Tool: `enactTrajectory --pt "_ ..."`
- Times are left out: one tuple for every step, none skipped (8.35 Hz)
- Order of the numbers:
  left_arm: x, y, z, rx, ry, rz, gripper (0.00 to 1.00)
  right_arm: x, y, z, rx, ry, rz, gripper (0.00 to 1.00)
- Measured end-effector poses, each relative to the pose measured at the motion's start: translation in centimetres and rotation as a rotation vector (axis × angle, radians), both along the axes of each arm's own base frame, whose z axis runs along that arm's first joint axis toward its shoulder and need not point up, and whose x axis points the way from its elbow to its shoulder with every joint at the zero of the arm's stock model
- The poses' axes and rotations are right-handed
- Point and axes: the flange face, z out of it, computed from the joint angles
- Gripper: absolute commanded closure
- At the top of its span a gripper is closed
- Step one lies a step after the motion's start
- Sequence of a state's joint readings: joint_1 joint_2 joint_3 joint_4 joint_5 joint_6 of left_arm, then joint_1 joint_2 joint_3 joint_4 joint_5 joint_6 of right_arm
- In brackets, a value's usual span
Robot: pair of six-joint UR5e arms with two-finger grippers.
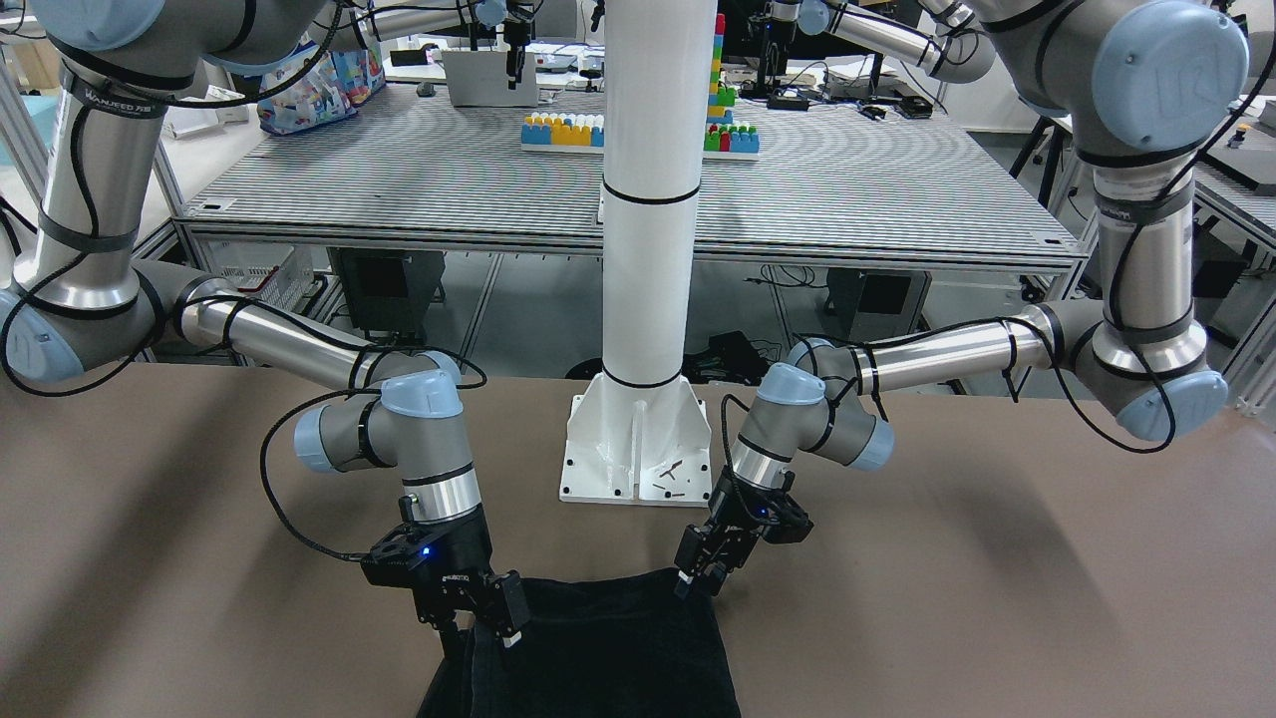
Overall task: Fold clothes
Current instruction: 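Lower both grippers and pinch the two near corners of the folded shirt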
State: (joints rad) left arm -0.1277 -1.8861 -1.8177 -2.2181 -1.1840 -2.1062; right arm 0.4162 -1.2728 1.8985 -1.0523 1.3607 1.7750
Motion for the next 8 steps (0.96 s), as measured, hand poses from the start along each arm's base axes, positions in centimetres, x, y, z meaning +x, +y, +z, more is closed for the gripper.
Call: enactTrajectory --pt "0.08 0.04 0.02 0.000 -0.001 0.000 0.43 0.01 0.02 0.00 0.000 0.000 0.000 0.07" --pt "0.12 0.08 0.00 0.000 -0.001 0.001 0.58 0.01 0.02 0.00 0.000 0.000 0.001 0.07" --pt "0.19 0.20 -0.05 0.001 0.001 0.003 0.78 0.01 0.01 0.07 -0.001 0.001 0.001 0.07" --pt "0.23 0.27 -0.07 0.001 0.001 0.004 0.99 0.00 0.01 0.11 -0.001 0.001 0.001 0.07" --pt "0.23 0.30 -0.07 0.001 0.003 0.005 1.00 -0.01 0.01 0.13 -0.001 0.002 0.001 0.07" --pt "0.21 0.33 0.02 0.001 0.002 0.005 1.00 0.00 0.01 0.16 -0.002 0.002 0.002 0.07" --pt "0.12 0.35 0.17 0.002 -0.001 0.006 1.00 0.02 0.02 0.30 -0.003 0.005 0.002 0.07" --pt "-0.07 0.34 0.24 0.005 -0.001 0.007 1.00 0.07 0.05 0.56 -0.004 0.009 0.001 0.07"
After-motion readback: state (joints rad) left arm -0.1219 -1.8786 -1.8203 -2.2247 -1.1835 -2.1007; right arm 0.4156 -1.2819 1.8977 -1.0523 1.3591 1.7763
